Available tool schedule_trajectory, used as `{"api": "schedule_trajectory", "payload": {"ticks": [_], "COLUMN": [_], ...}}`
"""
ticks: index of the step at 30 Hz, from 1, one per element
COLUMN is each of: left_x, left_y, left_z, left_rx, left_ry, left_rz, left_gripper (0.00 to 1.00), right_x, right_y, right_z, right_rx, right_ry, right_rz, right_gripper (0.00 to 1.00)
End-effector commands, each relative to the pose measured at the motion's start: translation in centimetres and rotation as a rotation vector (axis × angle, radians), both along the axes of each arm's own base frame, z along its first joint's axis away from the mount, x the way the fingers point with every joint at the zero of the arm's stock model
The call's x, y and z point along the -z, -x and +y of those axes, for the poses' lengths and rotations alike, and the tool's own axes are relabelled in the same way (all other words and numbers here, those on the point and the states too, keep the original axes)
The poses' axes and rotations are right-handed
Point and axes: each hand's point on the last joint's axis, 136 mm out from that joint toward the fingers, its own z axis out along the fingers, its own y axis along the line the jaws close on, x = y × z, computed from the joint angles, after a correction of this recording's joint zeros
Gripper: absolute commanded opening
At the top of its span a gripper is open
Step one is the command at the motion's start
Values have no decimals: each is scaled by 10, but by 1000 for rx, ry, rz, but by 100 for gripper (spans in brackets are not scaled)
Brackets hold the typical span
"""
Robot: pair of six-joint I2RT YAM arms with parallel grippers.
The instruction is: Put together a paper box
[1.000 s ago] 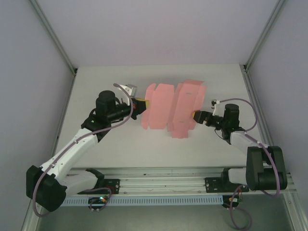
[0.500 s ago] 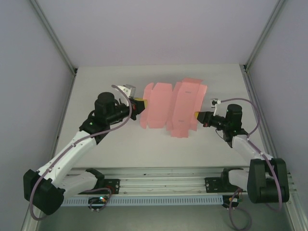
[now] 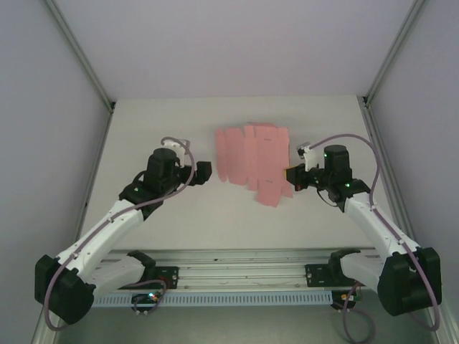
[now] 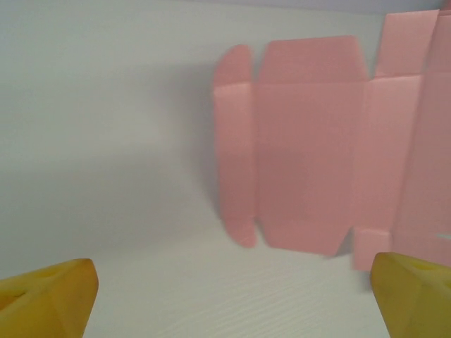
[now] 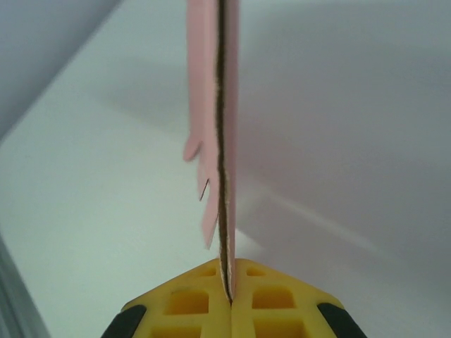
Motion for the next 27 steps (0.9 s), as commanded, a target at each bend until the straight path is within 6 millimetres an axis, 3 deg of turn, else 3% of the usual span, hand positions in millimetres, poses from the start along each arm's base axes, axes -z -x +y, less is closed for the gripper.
{"api": "schedule_trajectory", "payload": {"ticks": [1, 7, 12, 15, 19, 27], "left_x": [-4, -29, -32, -27, -21, -1], "left_y": [1, -8, -24, -40, -59, -94], "left_z": [28, 15, -7, -13, -33, -57], "left_rx": [-115, -62, -2, -11, 38, 98], "left_ry": [-15, 71, 87, 91, 119, 51], "left_rz": [-6, -35, 1, 43, 92, 116], "left_gripper": [100, 100, 100, 100, 100, 100], "right_x": [16, 8, 1, -8, -6, 8], "right_y": [-9, -51, -82, -95, -101, -99], "right_z": [-27, -15, 8, 26, 50, 65], "right_rx": [38, -53, -95, -92, -128, -177], "right_ry": [318, 864, 1100, 1195, 1260, 1251], "right_rz": [2, -285, -487, -645, -766, -745], "right_gripper": [0, 0, 0, 0, 0, 0]}}
